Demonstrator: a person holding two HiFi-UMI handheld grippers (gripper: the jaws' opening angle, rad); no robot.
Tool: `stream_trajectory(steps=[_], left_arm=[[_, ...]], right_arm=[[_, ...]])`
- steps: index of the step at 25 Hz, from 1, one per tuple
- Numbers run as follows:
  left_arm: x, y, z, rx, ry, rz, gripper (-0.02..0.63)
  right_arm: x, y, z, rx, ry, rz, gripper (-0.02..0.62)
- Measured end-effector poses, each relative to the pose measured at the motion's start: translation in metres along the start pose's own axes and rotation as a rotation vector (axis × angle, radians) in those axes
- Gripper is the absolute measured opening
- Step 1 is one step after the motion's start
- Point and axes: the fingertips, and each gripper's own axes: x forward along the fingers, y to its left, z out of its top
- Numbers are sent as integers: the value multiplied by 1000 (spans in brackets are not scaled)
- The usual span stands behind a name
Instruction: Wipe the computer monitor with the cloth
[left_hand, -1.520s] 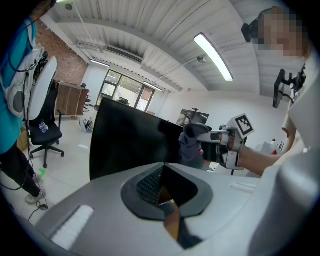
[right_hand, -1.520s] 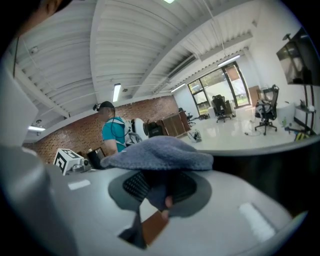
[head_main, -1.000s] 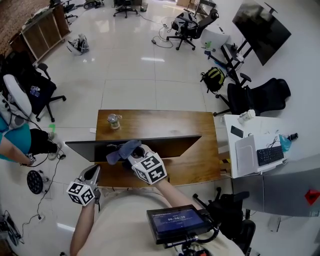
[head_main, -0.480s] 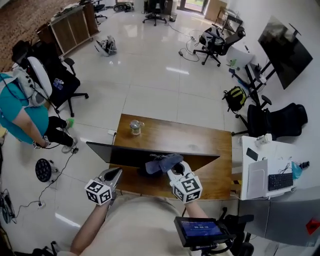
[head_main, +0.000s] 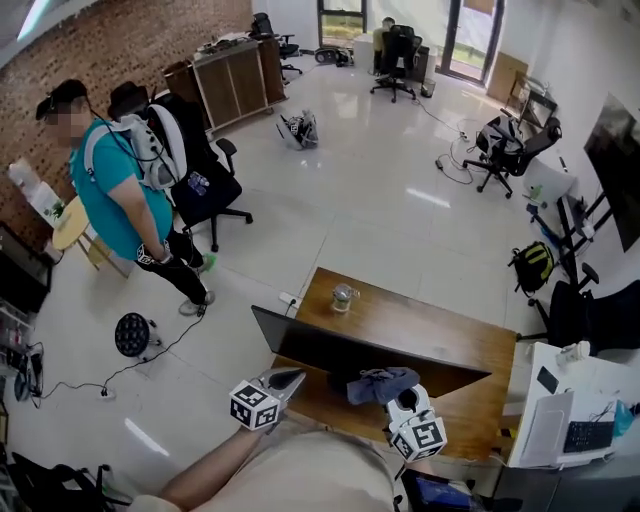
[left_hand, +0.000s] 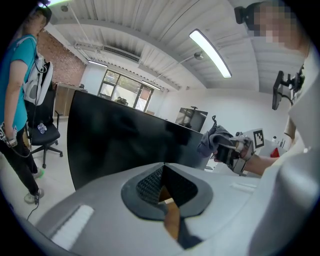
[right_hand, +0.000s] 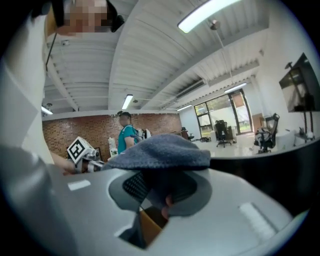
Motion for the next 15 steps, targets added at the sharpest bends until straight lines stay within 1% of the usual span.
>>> stream_trajectory(steps=[3, 5, 15], left_arm=[[-6, -2, -1, 0, -1, 9, 2], [-9, -1, -3, -4, -2, 14, 2], [-13, 1, -9, -14, -1, 27, 2]], right_arm=[[4, 18, -1, -51, 10, 47, 83], [5, 24, -3, -63, 17, 58, 83], [6, 21, -11, -48, 32, 43, 83]])
